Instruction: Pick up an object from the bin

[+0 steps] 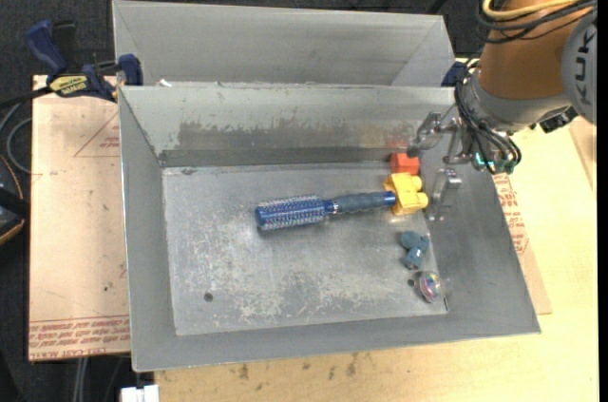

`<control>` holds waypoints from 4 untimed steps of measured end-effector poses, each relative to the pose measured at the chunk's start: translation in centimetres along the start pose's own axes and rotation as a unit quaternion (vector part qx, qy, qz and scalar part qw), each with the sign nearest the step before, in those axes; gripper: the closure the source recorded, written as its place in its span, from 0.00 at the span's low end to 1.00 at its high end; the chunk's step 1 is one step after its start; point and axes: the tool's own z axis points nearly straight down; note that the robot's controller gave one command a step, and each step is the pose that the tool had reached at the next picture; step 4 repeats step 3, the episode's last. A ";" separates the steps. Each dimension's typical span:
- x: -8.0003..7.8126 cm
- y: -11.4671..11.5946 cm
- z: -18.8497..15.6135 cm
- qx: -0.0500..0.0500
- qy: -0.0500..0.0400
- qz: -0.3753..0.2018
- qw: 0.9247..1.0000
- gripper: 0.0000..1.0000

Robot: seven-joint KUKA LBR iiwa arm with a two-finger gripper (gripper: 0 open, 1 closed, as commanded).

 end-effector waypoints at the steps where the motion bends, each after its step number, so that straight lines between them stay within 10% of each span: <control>1: 1.8 6.0 11.5 0.002 -0.009 -0.159 0.987 0.00; 2: 1.6 6.0 11.2 0.002 -0.011 -0.159 0.987 1.00; 3: 3.4 5.1 -3.9 0.003 -0.008 -0.171 0.985 1.00; 4: 3.4 5.1 -3.9 0.003 -0.008 -0.171 0.985 1.00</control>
Offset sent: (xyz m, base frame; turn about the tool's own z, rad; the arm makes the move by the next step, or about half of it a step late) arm -0.0220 0.0599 -0.1172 -0.3217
